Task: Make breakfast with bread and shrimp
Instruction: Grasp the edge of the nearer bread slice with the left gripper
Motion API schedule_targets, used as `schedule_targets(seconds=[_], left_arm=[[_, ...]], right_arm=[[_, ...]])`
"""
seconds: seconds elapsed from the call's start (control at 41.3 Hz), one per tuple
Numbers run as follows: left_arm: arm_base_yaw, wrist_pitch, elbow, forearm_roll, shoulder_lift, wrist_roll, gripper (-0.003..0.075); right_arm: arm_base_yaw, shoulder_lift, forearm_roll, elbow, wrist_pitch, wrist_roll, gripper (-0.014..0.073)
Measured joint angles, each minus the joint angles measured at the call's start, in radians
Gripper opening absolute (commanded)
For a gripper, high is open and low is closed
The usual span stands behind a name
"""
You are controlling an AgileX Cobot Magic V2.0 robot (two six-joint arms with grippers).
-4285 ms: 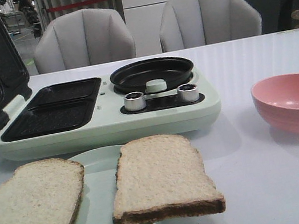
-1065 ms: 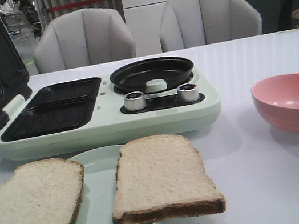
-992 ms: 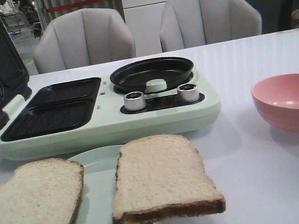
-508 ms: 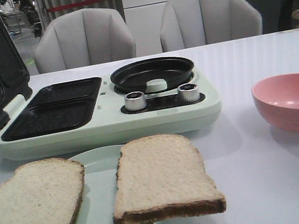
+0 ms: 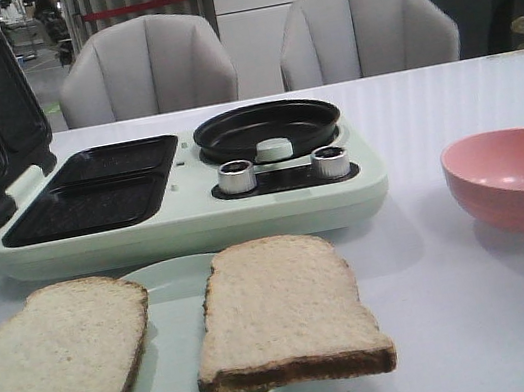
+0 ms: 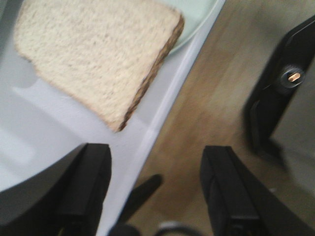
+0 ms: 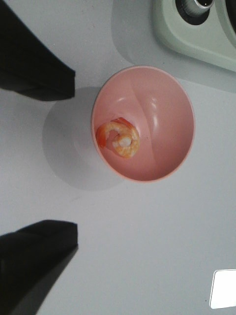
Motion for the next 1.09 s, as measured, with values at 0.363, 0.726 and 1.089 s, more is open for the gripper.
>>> schedule_targets(seconds=[0.363, 0.726, 1.089], left_arm=[[-0.258, -0.032, 0.149, 0.535, 0.0, -0.369, 0.0447], [-0.264, -0.111, 0.155, 0.612, 0.102, -0.404, 0.0447], [-0.264, -0.131, 0.155, 0.833, 0.357, -0.622, 0.0447]], right_arm=[[0.0, 0.0, 0.0, 0.0, 0.0, 0.0, 0.0615], [0.0, 0.0, 0.0, 0.0, 0.0, 0.0, 0.0615], [0.0, 0.0, 0.0, 0.0, 0.0, 0.0, 0.0615]])
